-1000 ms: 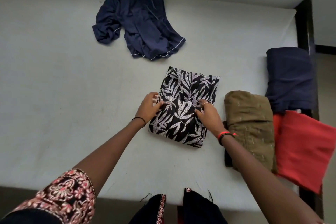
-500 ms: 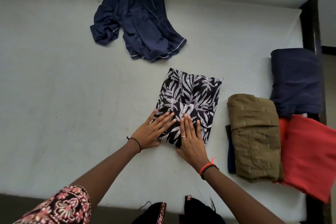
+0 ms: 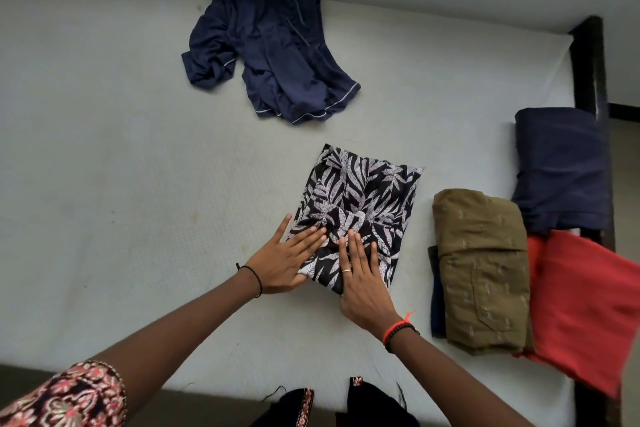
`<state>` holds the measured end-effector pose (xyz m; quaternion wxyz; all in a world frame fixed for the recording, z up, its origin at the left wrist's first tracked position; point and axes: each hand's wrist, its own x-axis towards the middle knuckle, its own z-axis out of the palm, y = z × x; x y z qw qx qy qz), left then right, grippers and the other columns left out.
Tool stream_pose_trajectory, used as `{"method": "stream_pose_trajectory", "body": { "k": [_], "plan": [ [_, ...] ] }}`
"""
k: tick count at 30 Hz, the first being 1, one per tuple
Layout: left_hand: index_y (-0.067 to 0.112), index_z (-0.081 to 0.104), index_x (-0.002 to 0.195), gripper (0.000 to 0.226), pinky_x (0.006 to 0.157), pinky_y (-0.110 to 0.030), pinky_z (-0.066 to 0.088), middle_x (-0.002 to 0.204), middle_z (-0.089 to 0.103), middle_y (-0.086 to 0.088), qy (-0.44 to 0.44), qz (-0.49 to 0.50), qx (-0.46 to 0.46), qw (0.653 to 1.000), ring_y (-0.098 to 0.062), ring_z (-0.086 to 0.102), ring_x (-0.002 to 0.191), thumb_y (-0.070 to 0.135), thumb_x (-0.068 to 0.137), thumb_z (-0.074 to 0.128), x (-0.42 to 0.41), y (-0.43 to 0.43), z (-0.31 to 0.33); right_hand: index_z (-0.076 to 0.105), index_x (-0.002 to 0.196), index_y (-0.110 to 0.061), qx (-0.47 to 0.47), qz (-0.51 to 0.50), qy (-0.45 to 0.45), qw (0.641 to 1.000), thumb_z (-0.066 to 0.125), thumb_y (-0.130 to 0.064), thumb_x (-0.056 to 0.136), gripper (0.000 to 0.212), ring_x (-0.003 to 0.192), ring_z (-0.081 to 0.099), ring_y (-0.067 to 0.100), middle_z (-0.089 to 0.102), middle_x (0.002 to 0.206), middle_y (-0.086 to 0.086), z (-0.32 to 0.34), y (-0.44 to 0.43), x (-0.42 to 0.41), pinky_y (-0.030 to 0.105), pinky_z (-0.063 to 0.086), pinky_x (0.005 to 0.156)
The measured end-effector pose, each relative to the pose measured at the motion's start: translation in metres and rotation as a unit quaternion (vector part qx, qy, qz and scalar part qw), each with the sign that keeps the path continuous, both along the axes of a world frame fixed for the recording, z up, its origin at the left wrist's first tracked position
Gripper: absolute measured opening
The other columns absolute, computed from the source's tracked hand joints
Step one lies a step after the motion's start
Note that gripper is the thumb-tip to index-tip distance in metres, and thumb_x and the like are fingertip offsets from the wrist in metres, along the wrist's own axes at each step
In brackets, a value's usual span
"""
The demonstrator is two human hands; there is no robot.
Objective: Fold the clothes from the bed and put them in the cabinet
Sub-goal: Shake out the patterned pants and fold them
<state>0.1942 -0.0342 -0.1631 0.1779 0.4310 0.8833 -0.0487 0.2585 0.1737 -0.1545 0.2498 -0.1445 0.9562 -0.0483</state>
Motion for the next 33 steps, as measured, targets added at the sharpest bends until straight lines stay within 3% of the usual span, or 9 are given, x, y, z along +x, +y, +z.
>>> {"method": "stream_pose_trajectory", "body": {
  "k": [4, 6, 8, 11, 15, 18, 27, 29, 33],
  "plan": [
    [0.015, 0.011, 0.152, 0.086, 0.114, -0.056, -0.01, 0.159, 0.01, -0.001, -0.17, -0.005, -0.044, 0.984, -0.013, 0.01, 0.146, 0.057, 0.077, -0.004, -0.009, -0.003, 0.04, -0.008, 0.148, 0.0, -0.089, 0.007, -0.085, 0.992, 0.04, -0.021, 0.077, 0.088, 0.146, -0.014, 0.026, -0.014, 0.156, 0.016, 0.028, 0.0, 0.0, 0.048, -0.008, 0.116],
    [0.018, 0.033, 0.144, 0.089, 0.117, -0.045, 0.011, 0.151, 0.035, -0.003, -0.278, 0.03, -0.033, 0.96, -0.016, 0.032, 0.138, 0.059, 0.073, -0.001, -0.026, 0.001, 0.061, -0.013, 0.148, -0.004, -0.15, -0.018, -0.19, 0.97, 0.044, -0.017, 0.086, 0.086, 0.146, -0.014, 0.019, -0.021, 0.153, 0.008, 0.049, 0.002, -0.011, 0.043, -0.011, 0.118],
    [0.015, 0.056, 0.107, 0.069, 0.086, -0.033, 0.043, 0.102, 0.064, -0.007, -0.357, 0.09, 0.044, 0.929, -0.022, 0.057, 0.093, 0.06, 0.075, 0.013, -0.046, 0.004, 0.079, -0.003, 0.151, -0.01, -0.203, -0.073, -0.283, 0.934, 0.045, -0.016, 0.087, 0.08, 0.139, 0.024, 0.015, 0.004, 0.159, 0.012, 0.07, 0.008, -0.035, 0.04, 0.011, 0.119],
    [0.009, 0.058, 0.091, 0.056, 0.056, -0.025, 0.034, 0.069, 0.055, 0.0, -0.379, 0.163, 0.076, 0.908, -0.018, 0.047, 0.065, 0.055, 0.076, 0.031, -0.082, 0.008, 0.086, 0.023, 0.149, -0.025, -0.25, -0.142, -0.32, 0.903, 0.046, -0.04, 0.07, 0.084, 0.099, 0.057, 0.015, 0.052, 0.133, 0.007, 0.092, 0.028, -0.082, 0.03, 0.047, 0.091],
    [0.013, 0.055, 0.082, 0.046, 0.062, -0.027, 0.036, 0.077, 0.058, -0.001, -0.344, 0.225, 0.151, 0.899, -0.016, 0.05, 0.07, 0.057, 0.08, 0.042, -0.126, 0.015, 0.084, 0.056, 0.127, -0.021, -0.254, -0.175, -0.254, 0.917, 0.053, -0.028, 0.075, 0.052, 0.107, 0.06, 0.028, 0.065, 0.117, 0.009, 0.094, 0.06, -0.139, 0.035, 0.047, 0.093],
    [0.015, 0.062, 0.103, 0.03, 0.074, -0.027, 0.042, 0.097, 0.064, -0.003, -0.321, 0.279, 0.19, 0.885, -0.02, 0.058, 0.09, 0.042, 0.092, 0.054, -0.152, 0.023, 0.074, 0.061, 0.109, -0.022, -0.238, -0.202, -0.223, 0.923, 0.054, -0.012, 0.088, 0.024, 0.103, 0.062, 0.027, 0.067, 0.109, 0.007, 0.079, 0.079, -0.17, 0.037, 0.049, 0.092],
    [0.009, 0.042, 0.136, 0.05, 0.105, -0.036, 0.036, 0.135, 0.046, -0.014, -0.232, 0.474, 0.262, 0.808, -0.024, 0.046, 0.124, 0.033, 0.094, 0.054, -0.139, 0.036, 0.031, 0.048, 0.134, -0.01, -0.114, -0.173, -0.169, 0.964, 0.052, -0.016, 0.092, 0.043, 0.117, 0.053, 0.03, 0.057, 0.129, 0.015, 0.032, 0.092, -0.204, 0.03, 0.04, 0.095],
    [0.005, 0.049, 0.127, 0.042, 0.103, -0.036, 0.038, 0.129, 0.048, -0.016, -0.157, 0.571, 0.326, 0.737, -0.026, 0.049, 0.117, 0.027, 0.093, 0.057, -0.114, 0.036, 0.018, 0.047, 0.135, -0.013, -0.107, -0.172, -0.14, 0.969, 0.053, -0.023, 0.092, 0.044, 0.119, 0.052, 0.029, 0.057, 0.13, 0.014, 0.027, 0.094, -0.208, 0.039, 0.041, 0.1],
    [0.012, 0.05, 0.066, 0.033, 0.064, -0.035, 0.038, 0.067, 0.043, -0.008, -0.131, 0.778, 0.409, 0.459, -0.024, 0.043, 0.062, 0.033, 0.089, 0.061, -0.051, 0.059, 0.006, 0.047, 0.135, -0.016, -0.159, -0.197, -0.105, 0.962, 0.053, -0.041, 0.093, 0.049, 0.117, 0.055, 0.026, 0.059, 0.126, 0.01, 0.027, 0.089, -0.209, 0.043, 0.042, 0.101]
  ]
}}
